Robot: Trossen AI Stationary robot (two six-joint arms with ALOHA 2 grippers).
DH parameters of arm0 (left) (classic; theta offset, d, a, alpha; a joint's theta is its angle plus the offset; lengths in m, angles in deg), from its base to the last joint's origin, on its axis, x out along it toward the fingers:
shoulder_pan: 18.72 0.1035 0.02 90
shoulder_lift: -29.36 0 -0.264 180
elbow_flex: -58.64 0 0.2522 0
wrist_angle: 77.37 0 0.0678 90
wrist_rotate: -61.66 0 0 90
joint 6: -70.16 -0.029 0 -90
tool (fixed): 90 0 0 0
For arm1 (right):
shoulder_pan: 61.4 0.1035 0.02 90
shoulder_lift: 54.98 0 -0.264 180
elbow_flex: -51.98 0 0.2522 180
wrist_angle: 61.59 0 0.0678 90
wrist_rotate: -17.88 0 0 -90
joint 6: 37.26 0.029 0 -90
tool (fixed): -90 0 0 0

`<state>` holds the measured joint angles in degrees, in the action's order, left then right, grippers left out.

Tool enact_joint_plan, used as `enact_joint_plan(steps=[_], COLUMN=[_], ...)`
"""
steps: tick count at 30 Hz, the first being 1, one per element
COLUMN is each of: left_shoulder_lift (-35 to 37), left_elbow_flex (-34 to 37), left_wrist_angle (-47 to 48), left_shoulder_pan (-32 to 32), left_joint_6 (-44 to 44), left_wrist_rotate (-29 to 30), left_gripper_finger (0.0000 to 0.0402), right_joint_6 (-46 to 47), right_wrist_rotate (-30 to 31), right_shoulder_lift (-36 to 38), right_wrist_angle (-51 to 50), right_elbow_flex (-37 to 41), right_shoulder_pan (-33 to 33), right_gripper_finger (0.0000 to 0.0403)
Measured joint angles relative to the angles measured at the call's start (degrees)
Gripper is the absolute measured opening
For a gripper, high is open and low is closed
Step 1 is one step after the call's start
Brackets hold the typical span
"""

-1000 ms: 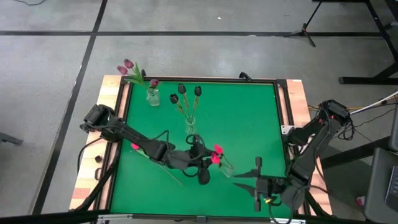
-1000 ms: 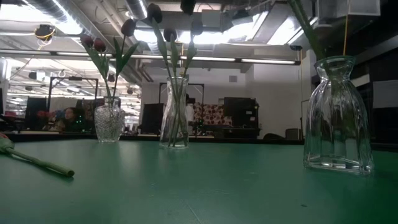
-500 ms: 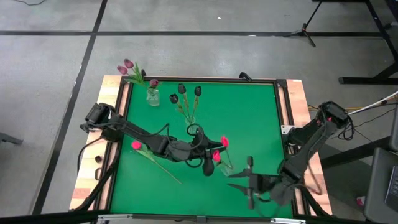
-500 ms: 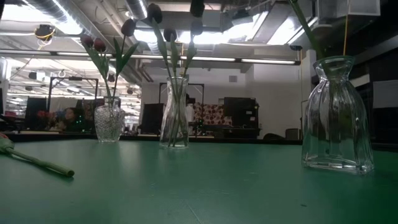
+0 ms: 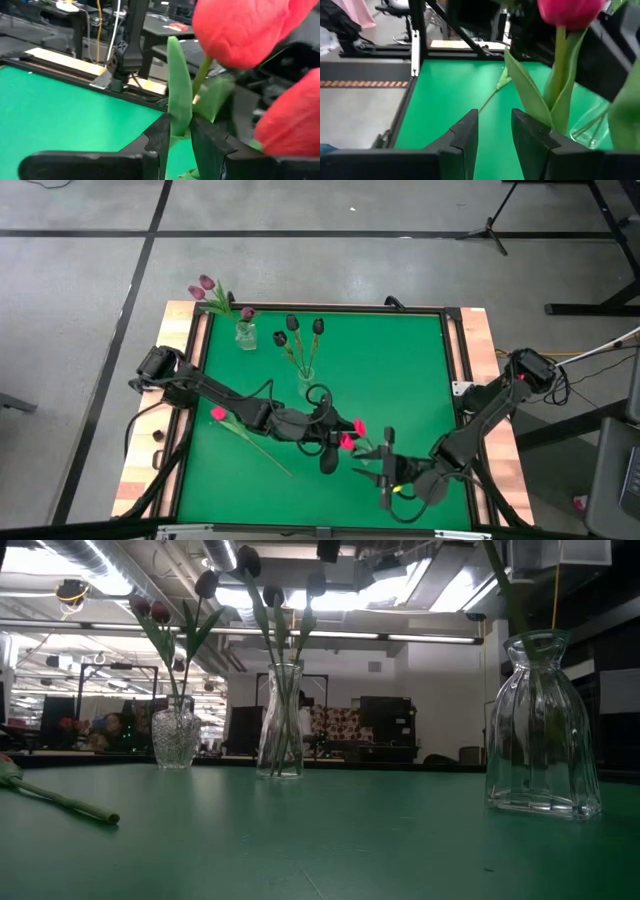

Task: Sort flowers into vase by color
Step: Put the right pink tulip into the bottom transparent vase

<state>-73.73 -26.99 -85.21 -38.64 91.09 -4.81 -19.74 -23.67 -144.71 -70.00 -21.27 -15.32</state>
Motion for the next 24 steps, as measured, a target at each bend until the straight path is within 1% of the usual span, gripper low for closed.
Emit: enact_joint_plan(steps=[5, 10, 19, 21, 24], left_shoulder_lift=[0.0, 0.0, 0.0, 0.0, 0.0], left_elbow_flex=[-0.1, -0.1, -0.2, -0.2, -0.2], left_wrist_angle=[0.4, 0.5, 1.2, 2.1, 2.3], left_shoulder_pan=[0.2, 0.0, 0.0, 0.0, -0.3], left_joint_6=[1.2, 1.5, 3.0, 3.2, 4.5], left_wrist_rotate=[-3.6, -3.8, -3.8, -3.8, -3.6], left_gripper_finger=[0.0073, 0.0072, 0.0072, 0.0072, 0.0072], right_joint_6=[0.2, 1.2, 3.3, 3.5, 4.3], right_wrist_rotate=[0.4, -1.6, -1.5, -0.6, 3.7], right_shoulder_lift=[0.0, 0.0, -1.6, -1.7, -1.7], right_wrist_angle=[-2.5, -2.4, -2.4, -2.4, -2.4], right_elbow_flex=[-0.3, -0.3, -0.3, -0.3, -0.3], right_shoulder_pan=[0.0, 0.0, -1.7, -2.0, -1.8], right_gripper_finger=[0.0117, 0.0117, 0.0117, 0.0117, 0.0117])
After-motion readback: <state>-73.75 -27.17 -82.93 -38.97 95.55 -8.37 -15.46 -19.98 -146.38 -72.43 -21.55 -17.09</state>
